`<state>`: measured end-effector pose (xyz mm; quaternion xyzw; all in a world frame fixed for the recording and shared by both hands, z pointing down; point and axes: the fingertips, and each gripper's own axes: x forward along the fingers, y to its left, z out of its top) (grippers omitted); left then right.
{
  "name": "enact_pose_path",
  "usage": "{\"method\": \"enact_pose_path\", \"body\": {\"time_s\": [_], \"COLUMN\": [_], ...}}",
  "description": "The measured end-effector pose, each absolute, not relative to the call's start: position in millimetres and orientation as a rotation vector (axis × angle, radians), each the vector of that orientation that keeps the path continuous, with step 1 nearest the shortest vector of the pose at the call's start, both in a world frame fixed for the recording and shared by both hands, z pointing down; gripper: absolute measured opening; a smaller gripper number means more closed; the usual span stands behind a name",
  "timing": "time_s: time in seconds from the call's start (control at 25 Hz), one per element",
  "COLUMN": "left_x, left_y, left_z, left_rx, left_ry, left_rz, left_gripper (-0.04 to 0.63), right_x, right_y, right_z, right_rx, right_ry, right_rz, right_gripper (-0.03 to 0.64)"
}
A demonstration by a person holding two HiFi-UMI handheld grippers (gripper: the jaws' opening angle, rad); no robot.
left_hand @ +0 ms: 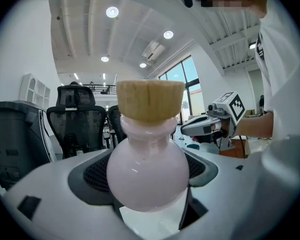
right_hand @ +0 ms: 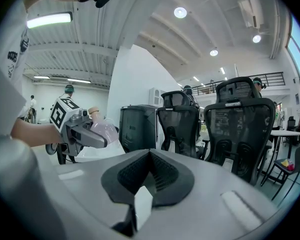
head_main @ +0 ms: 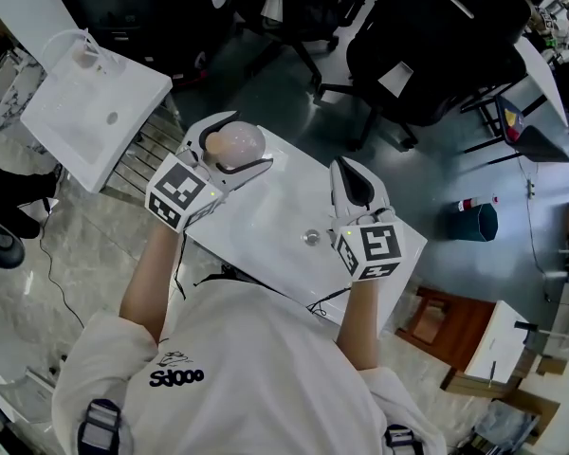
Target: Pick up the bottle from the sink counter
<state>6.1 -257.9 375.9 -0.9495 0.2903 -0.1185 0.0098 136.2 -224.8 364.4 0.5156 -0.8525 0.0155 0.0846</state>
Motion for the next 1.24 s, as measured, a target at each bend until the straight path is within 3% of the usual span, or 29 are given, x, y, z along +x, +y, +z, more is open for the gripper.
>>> {"method": "enact_pose_path", "body": {"time_s": [1.24], "left_x": [8.2], "left_y": [-251.1], "left_z": [382.7], "left_rx": [-2.978], "left_ry": [0.883], "left_rz": [-0.410], "left_gripper": [0.401], "right_x": [137.5], "right_y": [-215.6], "right_z": [366.2], "right_rx": [1.539], "right_ry": [-2.500], "right_rz": [0.036], "right_gripper": [0.009]}}
